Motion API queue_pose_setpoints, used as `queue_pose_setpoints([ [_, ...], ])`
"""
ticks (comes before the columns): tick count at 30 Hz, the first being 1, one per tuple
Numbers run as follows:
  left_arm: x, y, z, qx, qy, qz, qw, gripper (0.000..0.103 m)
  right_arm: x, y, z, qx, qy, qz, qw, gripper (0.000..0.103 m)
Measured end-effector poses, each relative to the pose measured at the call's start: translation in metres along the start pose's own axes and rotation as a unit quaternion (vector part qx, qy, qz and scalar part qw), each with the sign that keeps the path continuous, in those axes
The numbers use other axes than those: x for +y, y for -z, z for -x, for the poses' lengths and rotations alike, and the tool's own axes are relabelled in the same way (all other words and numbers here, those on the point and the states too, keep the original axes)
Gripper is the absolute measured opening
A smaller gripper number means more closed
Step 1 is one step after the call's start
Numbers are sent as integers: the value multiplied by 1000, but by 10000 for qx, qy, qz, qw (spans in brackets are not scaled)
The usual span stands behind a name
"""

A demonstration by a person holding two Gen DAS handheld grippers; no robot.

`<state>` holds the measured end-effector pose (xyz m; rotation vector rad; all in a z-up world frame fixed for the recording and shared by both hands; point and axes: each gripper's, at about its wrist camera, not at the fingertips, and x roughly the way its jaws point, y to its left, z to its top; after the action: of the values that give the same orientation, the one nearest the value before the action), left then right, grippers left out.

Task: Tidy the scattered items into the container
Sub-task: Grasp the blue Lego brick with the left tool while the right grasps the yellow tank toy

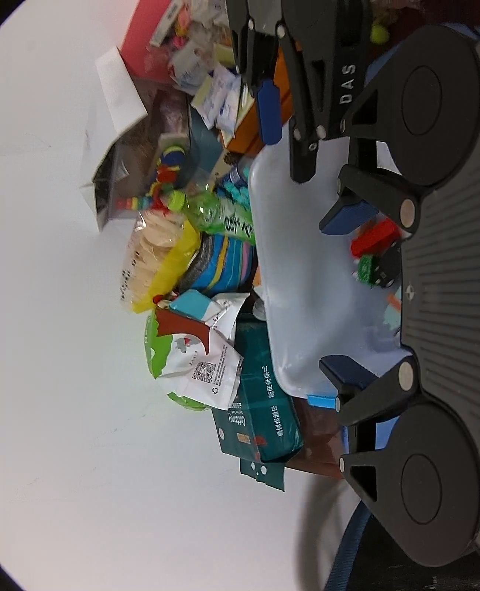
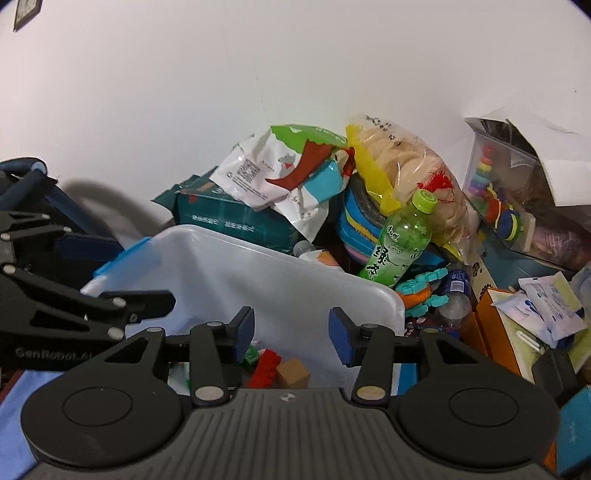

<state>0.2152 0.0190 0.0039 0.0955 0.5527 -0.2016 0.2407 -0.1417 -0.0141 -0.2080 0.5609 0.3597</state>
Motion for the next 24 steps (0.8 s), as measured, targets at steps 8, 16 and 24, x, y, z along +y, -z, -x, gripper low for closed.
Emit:
queue_pose_setpoints([
  [8, -17, 43, 28, 243, 130, -248, 9993, 76, 15, 17, 41, -71, -81, 54, 9999, 51],
  [16, -9, 98, 45, 619, 47, 110, 9980, 76, 26, 55, 56, 269, -94, -65, 9996, 55],
  [24, -12, 147, 58, 1084, 338, 56, 9935, 75, 45, 105, 59, 823, -307, 148, 9960, 55],
])
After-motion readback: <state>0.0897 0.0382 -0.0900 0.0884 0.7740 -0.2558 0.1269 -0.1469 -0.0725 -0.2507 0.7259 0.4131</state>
